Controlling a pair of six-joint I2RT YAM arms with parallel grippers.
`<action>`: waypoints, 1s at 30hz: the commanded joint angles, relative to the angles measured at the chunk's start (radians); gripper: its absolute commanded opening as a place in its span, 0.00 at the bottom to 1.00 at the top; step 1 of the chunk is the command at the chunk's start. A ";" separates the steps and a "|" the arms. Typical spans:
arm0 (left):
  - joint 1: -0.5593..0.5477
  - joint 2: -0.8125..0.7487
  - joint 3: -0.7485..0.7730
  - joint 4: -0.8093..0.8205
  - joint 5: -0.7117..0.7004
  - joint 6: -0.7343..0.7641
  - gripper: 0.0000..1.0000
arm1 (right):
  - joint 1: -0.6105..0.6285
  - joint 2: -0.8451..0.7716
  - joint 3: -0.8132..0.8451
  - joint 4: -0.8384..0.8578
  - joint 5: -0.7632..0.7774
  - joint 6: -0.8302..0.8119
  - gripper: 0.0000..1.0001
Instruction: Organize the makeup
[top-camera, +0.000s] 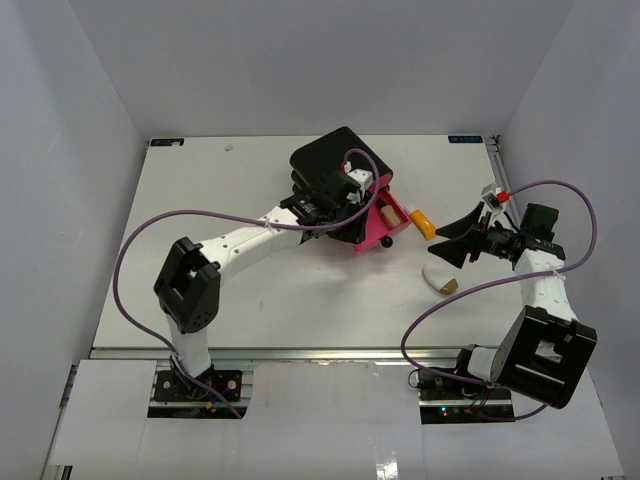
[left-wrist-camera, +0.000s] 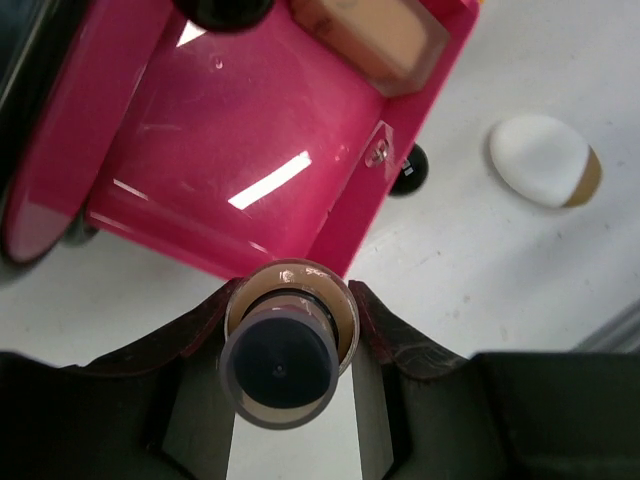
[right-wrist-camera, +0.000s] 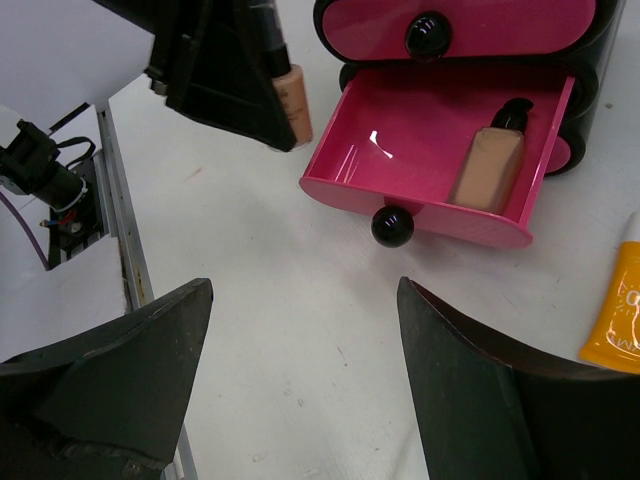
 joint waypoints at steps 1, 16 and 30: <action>-0.019 0.102 0.185 -0.102 -0.105 0.059 0.00 | -0.012 -0.021 -0.006 0.005 -0.022 -0.003 0.81; -0.054 0.298 0.470 -0.266 -0.200 0.140 0.34 | -0.025 -0.024 -0.011 0.006 -0.033 -0.001 0.81; -0.082 0.333 0.572 -0.320 -0.246 0.163 0.72 | -0.041 -0.029 -0.013 0.006 -0.044 0.001 0.81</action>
